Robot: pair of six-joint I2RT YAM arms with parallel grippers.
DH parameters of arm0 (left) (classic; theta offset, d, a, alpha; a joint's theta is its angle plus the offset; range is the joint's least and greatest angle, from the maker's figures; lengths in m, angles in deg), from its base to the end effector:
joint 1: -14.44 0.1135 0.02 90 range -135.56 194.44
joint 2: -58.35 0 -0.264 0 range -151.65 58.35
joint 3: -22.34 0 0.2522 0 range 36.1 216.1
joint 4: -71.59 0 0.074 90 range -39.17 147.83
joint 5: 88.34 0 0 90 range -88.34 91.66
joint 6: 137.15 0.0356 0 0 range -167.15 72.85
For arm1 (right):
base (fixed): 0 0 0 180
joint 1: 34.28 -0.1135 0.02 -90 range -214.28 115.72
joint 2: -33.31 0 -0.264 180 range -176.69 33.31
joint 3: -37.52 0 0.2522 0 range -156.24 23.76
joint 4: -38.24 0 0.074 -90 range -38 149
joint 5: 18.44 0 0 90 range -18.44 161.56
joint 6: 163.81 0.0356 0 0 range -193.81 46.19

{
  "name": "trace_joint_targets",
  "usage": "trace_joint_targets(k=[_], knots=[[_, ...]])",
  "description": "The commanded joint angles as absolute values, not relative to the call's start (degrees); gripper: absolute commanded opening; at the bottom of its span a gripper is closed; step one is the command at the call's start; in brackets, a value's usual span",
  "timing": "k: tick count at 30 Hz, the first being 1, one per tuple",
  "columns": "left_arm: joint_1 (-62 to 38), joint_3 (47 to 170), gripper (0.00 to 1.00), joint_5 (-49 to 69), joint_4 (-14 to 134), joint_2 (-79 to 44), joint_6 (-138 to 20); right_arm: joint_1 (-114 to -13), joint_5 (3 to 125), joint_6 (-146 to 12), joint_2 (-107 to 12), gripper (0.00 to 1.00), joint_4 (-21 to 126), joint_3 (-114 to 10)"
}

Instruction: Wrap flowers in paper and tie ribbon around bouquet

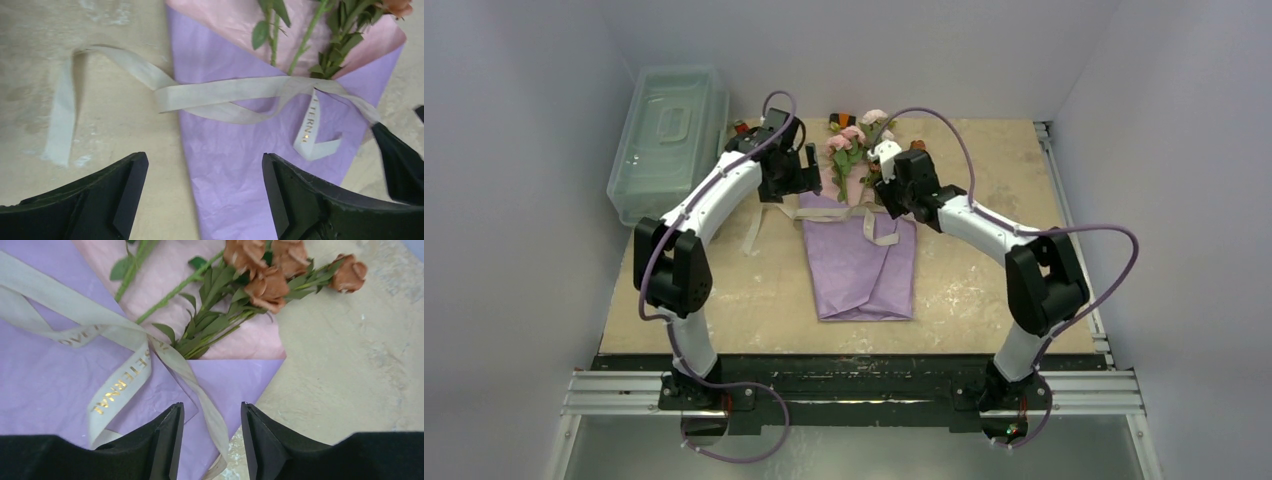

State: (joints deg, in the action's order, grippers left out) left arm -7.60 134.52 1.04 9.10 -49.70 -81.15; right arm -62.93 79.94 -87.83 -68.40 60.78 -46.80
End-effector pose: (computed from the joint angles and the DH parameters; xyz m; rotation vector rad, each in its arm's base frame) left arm 0.3810 -0.1538 0.2894 -0.2779 2.6142 -0.3374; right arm 0.3518 0.1863 0.2265 -0.7494 2.1310 -0.0298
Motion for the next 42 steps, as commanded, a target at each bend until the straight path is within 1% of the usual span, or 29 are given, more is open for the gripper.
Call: trace_joint_targets(k=[1,2,6,8,9,11,14,20,23,28,30,31,34,36,38,42], knots=[[-6.2,130.8,0.95,-9.7,10.6,-42.6,-78.9,-62.9,77.0,-79.6,-60.8,0.53,61.8,-48.8],[-6.1,129.3,0.99,-10.7,11.3,-41.5,-78.8,-62.9,76.3,-77.5,-59.7,0.54,62.1,-47.9],[-5.4,123.6,1.0,-10.6,13.6,-38.1,-78.8,-63.0,70.4,-65.2,-57.0,0.55,58.0,-42.5],[-5.4,120.6,1.0,-7.2,17.3,-36.5,-77.9,-63.0,70.1,-60.4,-57.2,0.56,56.2,-40.8],[-5.4,118.6,0.99,-4.2,19.8,-35.7,-77.2,-63.0,70.4,-58.1,-57.8,0.55,55.8,-40.6],[-5.6,114.7,0.93,2.1,25.8,-33.7,-75.4,-63.0,70.6,-54.9,-59.5,0.54,55.9,-41.0],[-6.3,110.0,0.91,7.8,30.9,-32.1,-73.6,-63.1,69.7,-50.9,-62.7,0.52,56.3,-42.2],[-11.1,106.1,0.8,10.4,33.5,-32.5,-67.6,-64.5,68.7,-47.9,-67.4,0.49,55.8,-43.4],[-12.6,104.5,0.75,11.4,35.1,-33.4,-67.5,-64.8,68.4,-46.1,-69.4,0.47,55.8,-43.8],[-13.3,102.5,0.73,13.3,37.9,-36.4,-68.2,-65.7,67.9,-44.8,-71.9,0.44,55.1,-44.3],[-13.4,101.6,0.72,14.0,39.5,-37.5,-68.5,-66.0,67.8,-44.5,-72.6,0.41,55.3,-44.5],[-13.5,101.2,0.72,14.2,40.2,-38.0,-68.7,-66.2,67.9,-44.3,-72.9,0.37,55.3,-44.5],[-13.5,100.0,0.69,14.4,42.6,-39.7,-69.5,-66.3,68.6,-43.7,-72.8,0.14,55.6,-44.4],[-13.5,99.6,0.66,14.3,43.9,-40.9,-69.9,-66.3,69.2,-43.8,-72.2,0.05,56.9,-44.7],[-13.5,99.8,0.62,13.9,44.0,-42.8,-70.1,-66.3,69.7,-44.4,-70.5,0.0,59.5,-45.4],[-13.5,100.0,0.58,10.1,42.5,-45.2,-70.4,-66.2,72.8,-45.6,-65.6,0.0,66.5,-46.0]])
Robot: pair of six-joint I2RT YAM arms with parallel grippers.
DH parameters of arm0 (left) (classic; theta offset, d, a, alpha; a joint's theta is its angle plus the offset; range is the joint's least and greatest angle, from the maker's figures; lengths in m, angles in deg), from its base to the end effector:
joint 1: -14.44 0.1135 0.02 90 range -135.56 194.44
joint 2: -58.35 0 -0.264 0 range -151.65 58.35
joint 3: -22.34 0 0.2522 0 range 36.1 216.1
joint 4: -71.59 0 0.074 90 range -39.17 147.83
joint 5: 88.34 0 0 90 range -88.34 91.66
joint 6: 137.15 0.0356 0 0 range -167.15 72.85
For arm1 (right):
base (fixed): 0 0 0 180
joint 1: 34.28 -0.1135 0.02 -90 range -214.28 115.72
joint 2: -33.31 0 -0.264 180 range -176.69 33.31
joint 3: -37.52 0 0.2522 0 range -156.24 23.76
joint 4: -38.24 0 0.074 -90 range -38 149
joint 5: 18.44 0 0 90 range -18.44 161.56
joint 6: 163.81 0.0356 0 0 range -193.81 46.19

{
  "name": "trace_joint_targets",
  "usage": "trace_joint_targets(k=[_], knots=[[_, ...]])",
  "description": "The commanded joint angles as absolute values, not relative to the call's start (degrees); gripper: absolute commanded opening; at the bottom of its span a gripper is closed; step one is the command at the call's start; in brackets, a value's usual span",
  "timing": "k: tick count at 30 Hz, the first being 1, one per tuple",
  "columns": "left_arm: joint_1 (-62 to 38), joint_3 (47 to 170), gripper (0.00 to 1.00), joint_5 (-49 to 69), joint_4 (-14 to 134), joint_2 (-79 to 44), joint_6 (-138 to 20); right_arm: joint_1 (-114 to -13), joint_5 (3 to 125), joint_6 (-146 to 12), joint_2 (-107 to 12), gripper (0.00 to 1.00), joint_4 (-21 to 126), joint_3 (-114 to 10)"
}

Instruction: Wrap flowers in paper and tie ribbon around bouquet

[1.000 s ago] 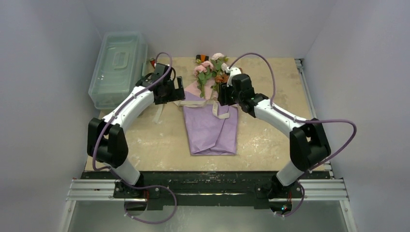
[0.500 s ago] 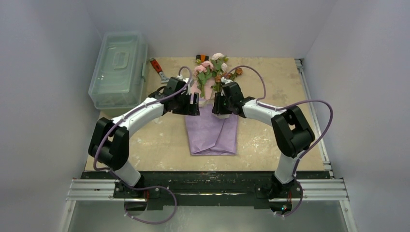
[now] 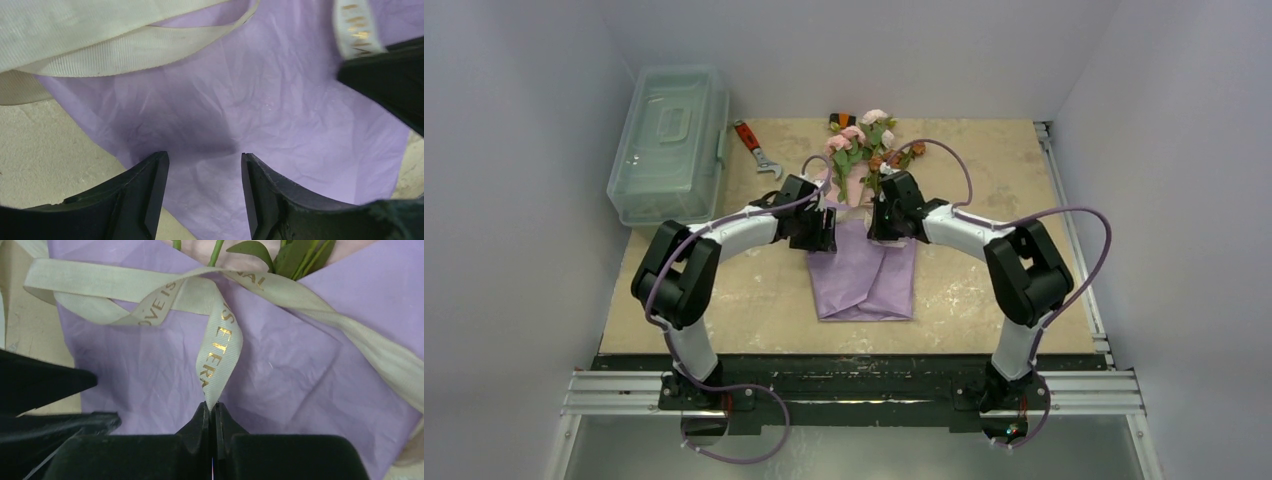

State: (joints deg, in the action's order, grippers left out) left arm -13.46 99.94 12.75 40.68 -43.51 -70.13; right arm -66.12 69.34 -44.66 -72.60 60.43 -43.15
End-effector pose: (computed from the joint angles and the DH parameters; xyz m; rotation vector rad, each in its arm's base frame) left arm 0.3206 -0.1775 0.1788 0.1917 2.6078 -0.5813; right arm 0.3345 0.2094 0.1792 -0.0766 2.4674 0.5292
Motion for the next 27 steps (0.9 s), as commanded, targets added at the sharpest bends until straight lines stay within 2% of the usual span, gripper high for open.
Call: trace_joint_targets(k=[1,11,18,27], knots=[[-13.5,99.7,0.58,9.5,42.3,-45.6,-70.4,-66.0,73.6,-46.2,-64.3,0.0,67.9,-45.7],[-13.5,96.6,0.55,8.2,43.1,-46.4,-71.0,-63.3,76.7,-48.0,-52.0,0.0,74.2,-37.2],[-13.4,95.1,0.53,7.8,43.0,-45.8,-70.8,-56.4,82.9,-49.8,-46.3,0.0,77.0,-34.4],[-13.6,95.8,0.51,6.7,42.1,-45.8,-70.8,-50.4,85.4,-54.6,-47.3,0.0,76.7,-36.6]])
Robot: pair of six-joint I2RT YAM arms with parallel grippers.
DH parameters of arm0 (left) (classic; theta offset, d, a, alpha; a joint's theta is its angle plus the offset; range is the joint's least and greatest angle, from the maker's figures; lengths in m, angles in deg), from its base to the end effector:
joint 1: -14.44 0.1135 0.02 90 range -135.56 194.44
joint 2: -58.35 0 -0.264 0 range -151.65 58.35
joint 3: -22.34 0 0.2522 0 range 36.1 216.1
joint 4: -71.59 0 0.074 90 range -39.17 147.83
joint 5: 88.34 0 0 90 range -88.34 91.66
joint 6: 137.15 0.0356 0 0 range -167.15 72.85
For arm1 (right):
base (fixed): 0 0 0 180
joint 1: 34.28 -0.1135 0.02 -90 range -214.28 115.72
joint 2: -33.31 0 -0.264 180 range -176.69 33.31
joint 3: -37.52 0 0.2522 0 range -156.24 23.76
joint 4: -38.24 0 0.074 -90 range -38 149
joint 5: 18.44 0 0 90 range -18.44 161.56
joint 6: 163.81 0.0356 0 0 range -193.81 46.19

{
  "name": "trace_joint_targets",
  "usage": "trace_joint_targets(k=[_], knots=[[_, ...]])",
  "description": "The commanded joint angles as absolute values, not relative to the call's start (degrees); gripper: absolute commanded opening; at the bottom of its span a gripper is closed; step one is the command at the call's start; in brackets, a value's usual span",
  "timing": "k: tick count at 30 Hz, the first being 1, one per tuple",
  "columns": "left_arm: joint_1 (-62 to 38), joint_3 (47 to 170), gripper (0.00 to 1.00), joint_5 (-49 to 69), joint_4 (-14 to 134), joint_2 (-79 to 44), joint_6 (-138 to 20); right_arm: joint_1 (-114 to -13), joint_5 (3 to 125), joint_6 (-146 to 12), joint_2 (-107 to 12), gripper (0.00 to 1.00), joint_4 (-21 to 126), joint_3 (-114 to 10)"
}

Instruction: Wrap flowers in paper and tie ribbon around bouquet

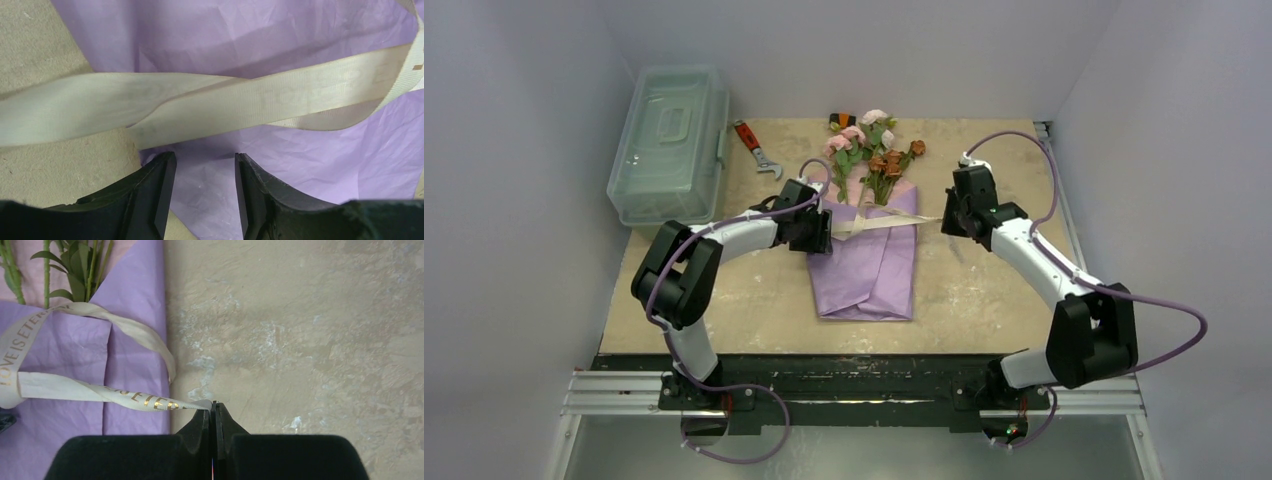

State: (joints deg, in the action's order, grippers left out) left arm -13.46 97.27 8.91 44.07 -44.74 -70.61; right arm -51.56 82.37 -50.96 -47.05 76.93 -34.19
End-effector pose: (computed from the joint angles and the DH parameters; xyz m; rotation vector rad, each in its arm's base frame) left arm 0.3194 -0.1742 0.1613 0.1522 2.6070 -0.4984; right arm 0.2875 0.0824 0.2557 0.2034 2.3719 0.1073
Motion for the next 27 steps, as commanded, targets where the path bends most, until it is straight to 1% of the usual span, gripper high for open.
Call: trace_joint_targets(k=[1,7,13,18,23,27], knots=[[-13.6,95.7,0.51,6.6,42.1,-45.7,-70.8,-50.2,85.6,-55.3,-47.9,0.0,76.3,-36.7],[-13.6,95.4,0.5,6.2,42.0,-46.0,-70.7,-48.6,86.0,-58.6,-51.5,0.0,73.7,-36.7],[-13.6,95.1,0.5,6.0,41.7,-45.2,-70.8,-46.8,86.5,-64.5,-56.0,0.0,67.4,-36.7],[-13.6,95.1,0.5,5.3,41.1,-44.4,-70.5,-45.4,88.8,-64.9,-60.5,0.0,67.4,-39.3],[-13.6,94.6,0.5,4.4,40.8,-46.0,-70.6,-44.6,92.1,-65.7,-58.8,0.0,70.7,-43.1],[-13.5,94.6,0.5,3.8,41.1,-46.5,-70.8,-44.5,95.0,-67.5,-55.3,0.0,76.7,-47.3]])
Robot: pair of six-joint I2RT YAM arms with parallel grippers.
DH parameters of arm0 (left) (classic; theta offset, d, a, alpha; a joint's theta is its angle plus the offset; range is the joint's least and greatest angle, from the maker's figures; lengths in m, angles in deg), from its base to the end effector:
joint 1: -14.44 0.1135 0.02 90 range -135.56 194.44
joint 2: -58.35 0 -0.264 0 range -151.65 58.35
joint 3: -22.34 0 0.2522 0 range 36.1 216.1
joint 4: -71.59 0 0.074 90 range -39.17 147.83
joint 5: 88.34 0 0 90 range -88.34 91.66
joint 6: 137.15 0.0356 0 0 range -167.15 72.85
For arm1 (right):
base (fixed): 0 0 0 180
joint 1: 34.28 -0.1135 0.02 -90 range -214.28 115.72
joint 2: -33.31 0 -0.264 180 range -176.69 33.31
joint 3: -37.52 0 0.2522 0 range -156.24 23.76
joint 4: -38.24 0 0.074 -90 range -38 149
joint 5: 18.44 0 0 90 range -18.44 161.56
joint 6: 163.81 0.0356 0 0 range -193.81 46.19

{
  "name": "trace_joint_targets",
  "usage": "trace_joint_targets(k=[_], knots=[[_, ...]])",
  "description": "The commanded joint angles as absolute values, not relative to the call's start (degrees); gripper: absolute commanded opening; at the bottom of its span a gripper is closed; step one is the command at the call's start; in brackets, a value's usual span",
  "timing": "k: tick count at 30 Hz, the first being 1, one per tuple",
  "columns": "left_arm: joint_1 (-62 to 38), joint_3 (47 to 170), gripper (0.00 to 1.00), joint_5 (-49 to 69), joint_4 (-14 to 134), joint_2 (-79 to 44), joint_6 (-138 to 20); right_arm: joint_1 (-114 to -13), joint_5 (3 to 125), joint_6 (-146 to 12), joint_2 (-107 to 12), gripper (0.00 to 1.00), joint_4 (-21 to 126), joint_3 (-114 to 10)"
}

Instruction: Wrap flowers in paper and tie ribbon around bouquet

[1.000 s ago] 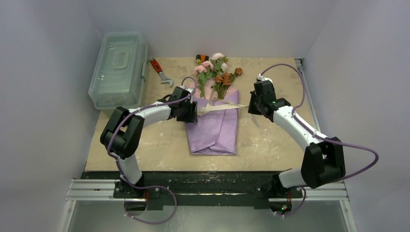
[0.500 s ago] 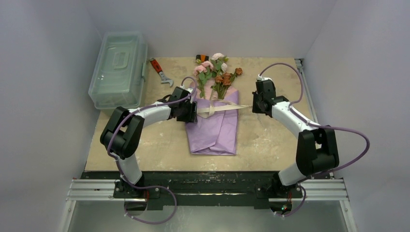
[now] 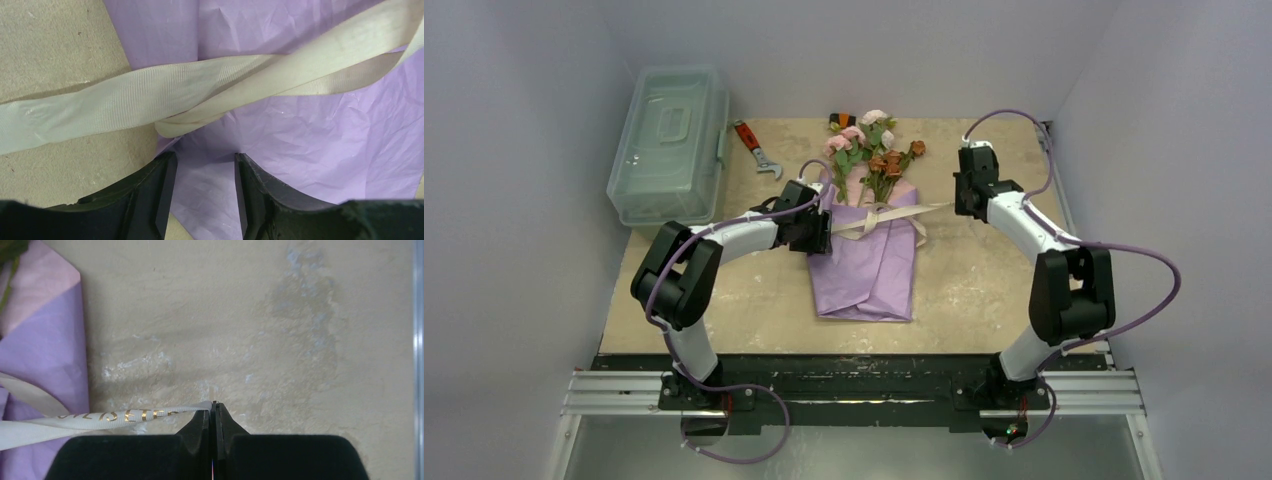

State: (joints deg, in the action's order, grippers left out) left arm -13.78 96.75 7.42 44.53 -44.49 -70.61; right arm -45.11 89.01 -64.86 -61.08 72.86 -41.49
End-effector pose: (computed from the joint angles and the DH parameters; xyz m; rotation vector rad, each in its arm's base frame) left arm 0.3177 -0.1745 0.1607 0.1487 2.5987 -0.4702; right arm 0.3485 0.0558 0.2271 0.0946 2.3991 -0.2126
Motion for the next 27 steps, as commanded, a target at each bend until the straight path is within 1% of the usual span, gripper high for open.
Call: trace_joint_targets(k=[1,8,19,27], knots=[[-13.4,94.6,0.5,3.8,41.1,-46.7,-70.9,-44.5,95.4,-67.5,-54.3,0.0,77.7,-47.5],[-13.3,95.3,0.5,4.5,41.3,-47.9,-71.8,-44.6,95.3,-66.4,-48.5,0.0,81.9,-45.6],[-12.7,94.2,0.49,4.6,41.7,-48.5,-72.3,-43.3,102.9,-68.4,-44.8,0.0,81.5,-44.6],[-12.0,94.0,0.49,4.7,41.4,-48.4,-72.2,-42.5,103.0,-68.1,-43.6,0.0,82.5,-48.2]])
